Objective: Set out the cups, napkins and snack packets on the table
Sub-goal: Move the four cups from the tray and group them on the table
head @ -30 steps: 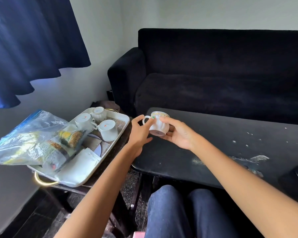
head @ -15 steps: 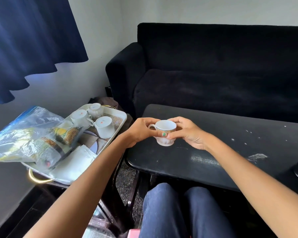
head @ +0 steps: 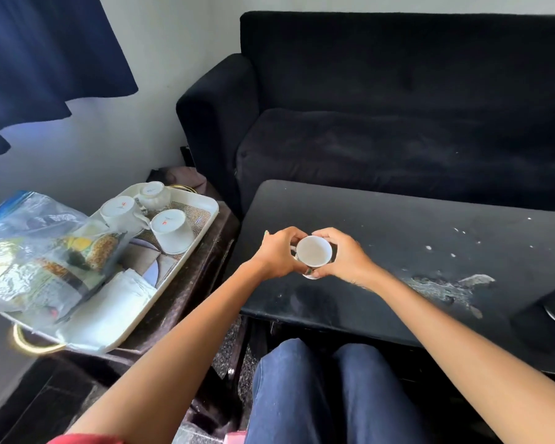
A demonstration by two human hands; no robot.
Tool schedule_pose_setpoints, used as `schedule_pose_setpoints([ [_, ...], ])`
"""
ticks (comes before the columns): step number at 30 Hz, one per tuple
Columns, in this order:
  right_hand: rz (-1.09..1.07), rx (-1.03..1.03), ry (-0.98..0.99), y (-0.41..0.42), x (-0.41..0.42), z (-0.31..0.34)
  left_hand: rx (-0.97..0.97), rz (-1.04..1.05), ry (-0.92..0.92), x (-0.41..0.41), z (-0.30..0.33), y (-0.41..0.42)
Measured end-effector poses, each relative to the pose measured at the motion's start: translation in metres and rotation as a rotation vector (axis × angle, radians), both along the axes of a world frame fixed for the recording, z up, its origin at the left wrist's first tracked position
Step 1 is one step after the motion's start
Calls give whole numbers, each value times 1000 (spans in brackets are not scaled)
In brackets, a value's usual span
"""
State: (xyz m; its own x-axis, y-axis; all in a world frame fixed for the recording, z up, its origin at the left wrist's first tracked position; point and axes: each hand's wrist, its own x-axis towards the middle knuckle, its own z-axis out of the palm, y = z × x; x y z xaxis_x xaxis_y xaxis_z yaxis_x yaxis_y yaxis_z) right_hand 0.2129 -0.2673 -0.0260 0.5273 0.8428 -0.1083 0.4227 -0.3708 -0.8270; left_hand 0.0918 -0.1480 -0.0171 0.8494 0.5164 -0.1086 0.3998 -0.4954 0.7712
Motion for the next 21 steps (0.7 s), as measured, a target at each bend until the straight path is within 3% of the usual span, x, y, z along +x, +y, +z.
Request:
schedule_pose_setpoints([
  [21,-144,-61,116,16,26,-55,153,-63,148,49,-38,2],
])
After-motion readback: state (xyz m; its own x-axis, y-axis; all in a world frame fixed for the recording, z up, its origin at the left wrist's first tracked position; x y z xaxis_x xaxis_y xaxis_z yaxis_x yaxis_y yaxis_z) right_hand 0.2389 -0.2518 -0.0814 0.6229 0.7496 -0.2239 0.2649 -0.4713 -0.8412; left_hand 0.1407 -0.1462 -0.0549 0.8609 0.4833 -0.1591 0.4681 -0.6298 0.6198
